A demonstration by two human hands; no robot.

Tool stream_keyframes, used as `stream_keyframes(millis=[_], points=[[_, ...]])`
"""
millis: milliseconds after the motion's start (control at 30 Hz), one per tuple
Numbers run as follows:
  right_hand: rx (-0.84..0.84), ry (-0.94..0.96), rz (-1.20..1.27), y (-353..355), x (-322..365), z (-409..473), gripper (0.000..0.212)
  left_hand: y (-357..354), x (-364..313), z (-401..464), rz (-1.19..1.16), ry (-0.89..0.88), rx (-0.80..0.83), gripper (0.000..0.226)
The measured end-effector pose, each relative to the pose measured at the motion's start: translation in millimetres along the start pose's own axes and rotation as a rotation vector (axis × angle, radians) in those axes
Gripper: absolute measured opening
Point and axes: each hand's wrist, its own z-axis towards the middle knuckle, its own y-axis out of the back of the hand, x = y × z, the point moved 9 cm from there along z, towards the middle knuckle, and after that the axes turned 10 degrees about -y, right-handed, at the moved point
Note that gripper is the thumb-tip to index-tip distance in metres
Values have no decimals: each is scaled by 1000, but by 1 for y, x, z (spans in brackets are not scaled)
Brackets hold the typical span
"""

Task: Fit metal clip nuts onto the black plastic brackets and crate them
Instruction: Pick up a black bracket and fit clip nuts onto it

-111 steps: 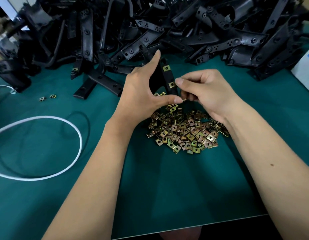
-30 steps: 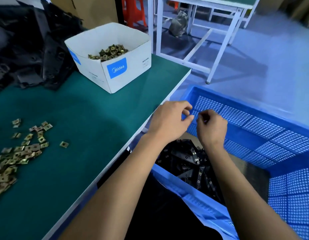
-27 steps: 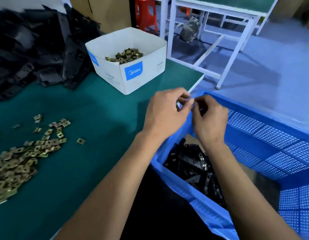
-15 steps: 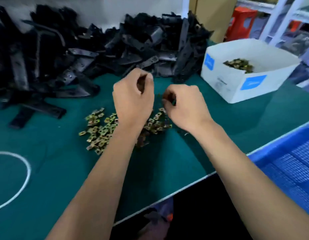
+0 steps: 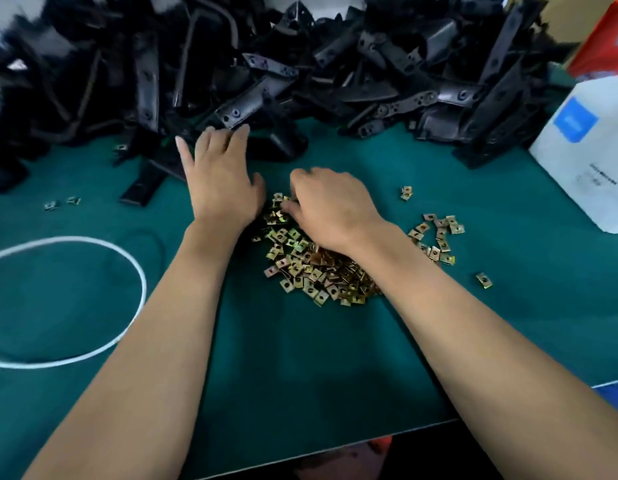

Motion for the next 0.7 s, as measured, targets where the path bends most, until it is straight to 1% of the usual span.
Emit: stream_keyframes(millis=[100, 233, 300, 367, 433, 500, 567, 700], points=[[9, 74, 54, 2, 3, -6, 28, 3, -6, -2, 66, -11, -40, 54], [53, 123, 109, 3, -3, -10, 25, 2, -11, -2, -50, -78, -65, 35], [81, 126, 190, 4, -7, -14, 30, -1, -14, 0, -133, -109, -43, 31], [139, 143, 257, 4, -9, -18, 40, -4, -16, 0, -203, -106, -27, 31], [224, 168, 255, 2, -10, -20, 44, -4, -17, -2, -229, -90, -32, 38], [288, 175, 290, 0, -13, -20, 32, -5, -15, -5, -192, -60, -20, 50], [313, 172, 341, 0, -14, -19, 17, -3, -12, -6, -155, -32, -20, 54], [321, 174, 346, -1, -15, -18, 14, 9, -10, -11, -200, -12, -114, 39]])
